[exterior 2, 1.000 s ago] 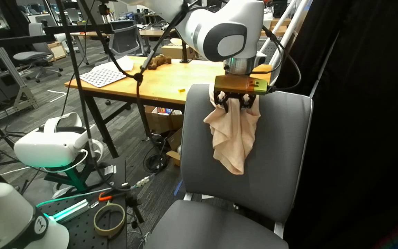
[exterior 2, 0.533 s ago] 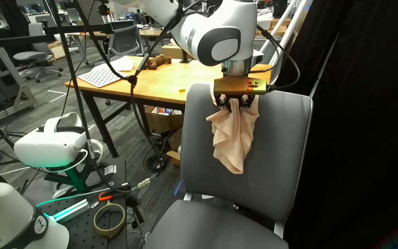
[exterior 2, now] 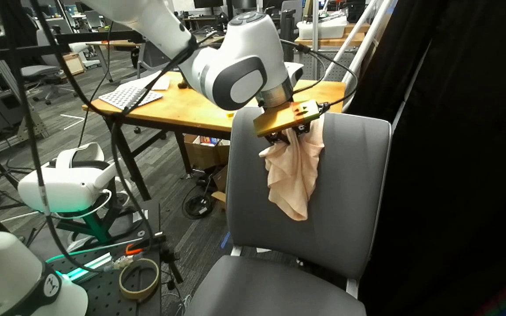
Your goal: Remove the shirt from the chair.
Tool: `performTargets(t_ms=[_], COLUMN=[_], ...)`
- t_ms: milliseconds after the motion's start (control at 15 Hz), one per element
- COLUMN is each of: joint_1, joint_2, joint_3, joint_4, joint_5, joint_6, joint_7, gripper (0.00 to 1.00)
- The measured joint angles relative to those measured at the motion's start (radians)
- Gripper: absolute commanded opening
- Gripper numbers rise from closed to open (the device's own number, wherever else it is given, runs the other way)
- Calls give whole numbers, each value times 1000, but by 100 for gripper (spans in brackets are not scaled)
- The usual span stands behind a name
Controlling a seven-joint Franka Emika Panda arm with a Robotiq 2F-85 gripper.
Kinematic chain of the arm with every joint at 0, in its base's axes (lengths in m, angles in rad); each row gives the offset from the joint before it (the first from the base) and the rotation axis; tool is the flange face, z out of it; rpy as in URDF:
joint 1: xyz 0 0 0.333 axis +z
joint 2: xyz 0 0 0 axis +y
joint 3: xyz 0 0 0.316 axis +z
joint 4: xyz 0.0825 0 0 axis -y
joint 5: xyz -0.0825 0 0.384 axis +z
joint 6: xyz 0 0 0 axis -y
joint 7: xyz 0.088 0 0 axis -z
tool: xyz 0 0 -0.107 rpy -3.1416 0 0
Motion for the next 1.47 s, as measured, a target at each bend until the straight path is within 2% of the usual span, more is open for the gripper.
performTargets(t_ms=[200,400,467,600,800,1067,1200,1267,1333,1400,1467], joint_1=[1,63,83,88,94,131,153,170,187,206,213], joint_2=[-18,-18,-18,-18,-9,55,85,91,86,70,56], joint_3=[-3,-92,-115,-117,-121,-123,-133,-144,-156,-168,-172], joint_4=[-113,-189,-196,-212,-270,-287,-261,-233,-202,-181,-175], joint_5=[-95,-168,-155,-134,-90,-23,20,77,148,233,255], joint_6=[219,426,469,566,778,1052,1047,978,892,808,777], joint_7=[-6,19,36,49,43,15,15,8,-17,-55,-72], gripper=[9,9,9,9,9,7,7,40,41,23,30])
